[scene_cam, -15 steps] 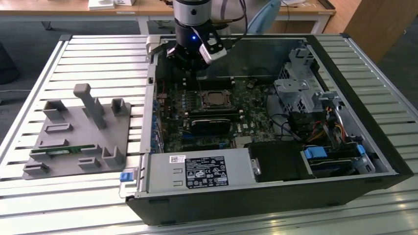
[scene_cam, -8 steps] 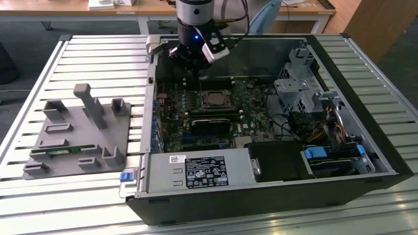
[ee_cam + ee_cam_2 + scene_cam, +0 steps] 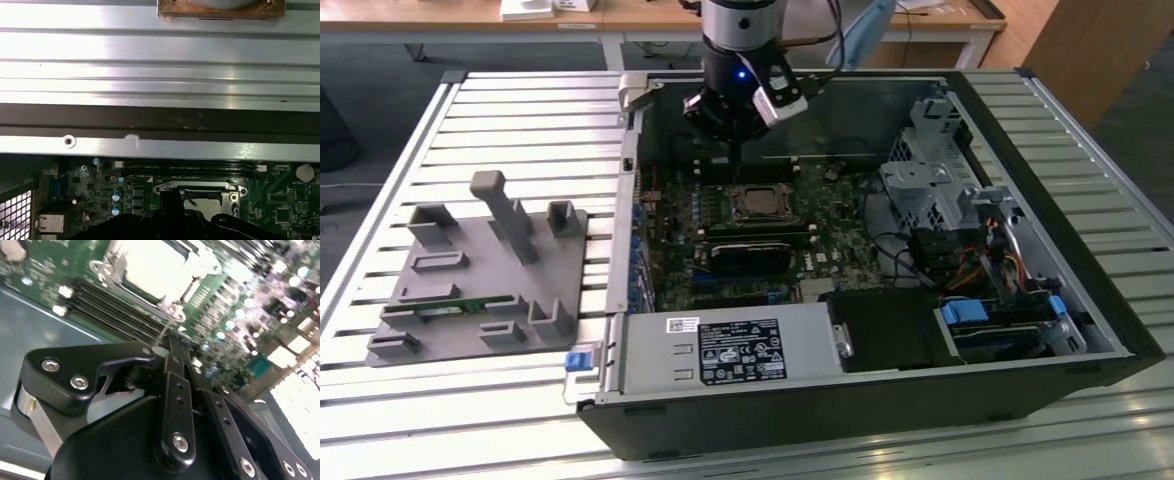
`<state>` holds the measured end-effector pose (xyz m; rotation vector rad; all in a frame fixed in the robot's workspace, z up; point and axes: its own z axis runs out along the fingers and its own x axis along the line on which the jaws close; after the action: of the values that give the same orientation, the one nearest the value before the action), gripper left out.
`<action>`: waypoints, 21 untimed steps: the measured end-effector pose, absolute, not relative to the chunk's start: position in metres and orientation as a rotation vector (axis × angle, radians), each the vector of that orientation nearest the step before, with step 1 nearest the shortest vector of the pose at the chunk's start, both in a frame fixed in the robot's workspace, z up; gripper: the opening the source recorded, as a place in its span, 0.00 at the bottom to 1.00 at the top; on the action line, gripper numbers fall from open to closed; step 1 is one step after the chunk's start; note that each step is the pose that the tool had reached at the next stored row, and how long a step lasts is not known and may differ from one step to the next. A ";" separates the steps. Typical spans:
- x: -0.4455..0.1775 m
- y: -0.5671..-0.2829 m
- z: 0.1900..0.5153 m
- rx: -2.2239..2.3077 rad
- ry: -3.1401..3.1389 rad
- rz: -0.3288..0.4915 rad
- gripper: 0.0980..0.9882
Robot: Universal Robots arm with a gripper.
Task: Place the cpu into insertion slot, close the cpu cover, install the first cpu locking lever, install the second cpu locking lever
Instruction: 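Install the first cpu locking lever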
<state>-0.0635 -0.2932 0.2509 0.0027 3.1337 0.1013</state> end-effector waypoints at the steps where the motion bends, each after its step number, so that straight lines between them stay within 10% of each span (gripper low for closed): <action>1: -0.061 -0.293 0.250 0.003 3.137 0.101 0.01; 21: -0.041 -0.294 0.233 0.003 3.132 0.165 0.01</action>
<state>-0.0410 -0.2938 0.2333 0.0027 3.1324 0.1654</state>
